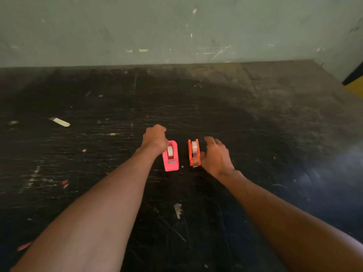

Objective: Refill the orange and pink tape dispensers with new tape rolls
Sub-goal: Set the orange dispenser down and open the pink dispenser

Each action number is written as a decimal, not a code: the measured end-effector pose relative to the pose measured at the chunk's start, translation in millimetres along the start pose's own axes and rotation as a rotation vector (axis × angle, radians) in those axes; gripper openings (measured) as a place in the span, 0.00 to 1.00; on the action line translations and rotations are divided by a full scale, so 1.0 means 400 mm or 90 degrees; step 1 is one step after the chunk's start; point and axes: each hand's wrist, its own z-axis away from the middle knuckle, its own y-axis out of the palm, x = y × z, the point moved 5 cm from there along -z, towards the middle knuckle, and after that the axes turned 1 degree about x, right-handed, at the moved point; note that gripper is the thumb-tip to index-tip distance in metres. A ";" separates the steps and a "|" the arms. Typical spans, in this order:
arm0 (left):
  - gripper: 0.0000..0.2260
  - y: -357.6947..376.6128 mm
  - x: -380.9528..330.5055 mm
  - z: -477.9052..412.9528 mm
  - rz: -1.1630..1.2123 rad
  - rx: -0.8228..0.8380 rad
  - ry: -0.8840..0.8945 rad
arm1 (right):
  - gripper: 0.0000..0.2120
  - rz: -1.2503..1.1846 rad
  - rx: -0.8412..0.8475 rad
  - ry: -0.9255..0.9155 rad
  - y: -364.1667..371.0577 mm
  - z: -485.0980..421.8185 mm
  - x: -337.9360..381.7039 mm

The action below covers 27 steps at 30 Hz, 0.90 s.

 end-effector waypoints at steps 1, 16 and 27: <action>0.24 -0.011 0.017 0.005 0.007 -0.006 -0.013 | 0.29 -0.012 -0.005 -0.015 -0.004 -0.003 0.021; 0.34 0.097 0.122 -0.010 0.106 0.134 -0.058 | 0.23 0.078 0.220 -0.005 0.174 -0.102 0.137; 0.28 0.116 0.120 -0.022 0.143 0.153 -0.018 | 0.25 0.040 0.209 -0.015 0.180 -0.099 0.140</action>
